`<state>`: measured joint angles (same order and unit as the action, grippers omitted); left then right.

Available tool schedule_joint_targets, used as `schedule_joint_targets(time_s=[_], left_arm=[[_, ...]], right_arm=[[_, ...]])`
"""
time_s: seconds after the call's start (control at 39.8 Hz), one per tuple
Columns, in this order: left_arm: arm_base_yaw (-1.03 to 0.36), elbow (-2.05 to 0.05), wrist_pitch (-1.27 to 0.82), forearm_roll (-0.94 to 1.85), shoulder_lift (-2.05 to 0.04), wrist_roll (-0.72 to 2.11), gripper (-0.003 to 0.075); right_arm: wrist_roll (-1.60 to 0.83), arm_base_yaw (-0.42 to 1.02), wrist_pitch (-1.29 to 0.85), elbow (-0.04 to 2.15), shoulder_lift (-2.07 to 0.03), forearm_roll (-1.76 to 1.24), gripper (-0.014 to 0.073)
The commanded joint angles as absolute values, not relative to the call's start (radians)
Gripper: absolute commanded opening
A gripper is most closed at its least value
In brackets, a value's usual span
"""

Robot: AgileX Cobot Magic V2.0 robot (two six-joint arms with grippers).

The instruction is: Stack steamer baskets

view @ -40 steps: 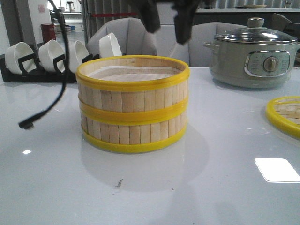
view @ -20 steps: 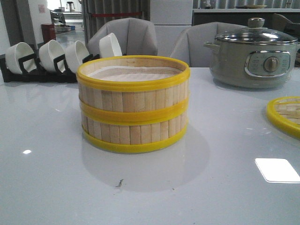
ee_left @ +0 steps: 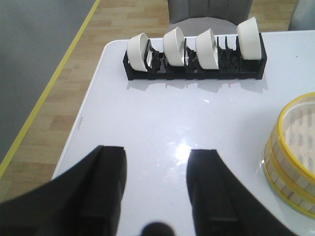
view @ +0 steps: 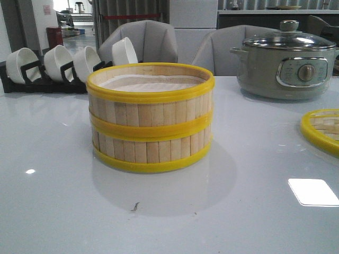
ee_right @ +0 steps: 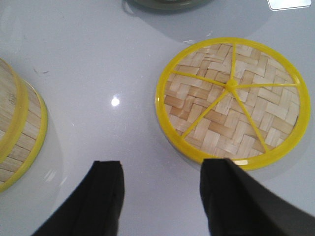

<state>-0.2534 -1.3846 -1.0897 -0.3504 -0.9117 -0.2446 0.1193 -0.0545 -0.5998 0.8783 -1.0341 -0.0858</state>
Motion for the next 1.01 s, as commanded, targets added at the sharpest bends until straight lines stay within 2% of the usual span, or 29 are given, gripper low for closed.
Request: schedule_joint_targets(time_s=[0.0, 0.25, 0.78, 0.88, 0.98], left_arm=[[-0.255, -1.314, -0.951, -0.385, -0.832, -0.310, 0.0360], [-0.298, -1.120, -0.851, -0.372, -0.724, -0.343, 0.0360], [-0.298, -0.857, -0.589, -0.273, -0.722, -0.345, 0.0358], [-0.298, -0.821, -0.562, -0.262, -0.724, -0.353, 0.0309], [-0.298, -0.802, -0.547, -0.262, -0.726, -0.361, 0.0173]], right_arm=[[0.116, -0.060, -0.529, 0.916, -1.025, -0.087, 0.0466], [0.116, -0.060, -0.532, 0.916, -1.025, -0.087, 0.0466], [0.116, -0.060, -0.532, 0.916, -1.025, -0.087, 0.0466], [0.116, -0.060, -0.532, 0.916, -1.025, -0.087, 0.0466], [0.116, -0.060, -0.532, 0.916, -1.025, -0.087, 0.0466]])
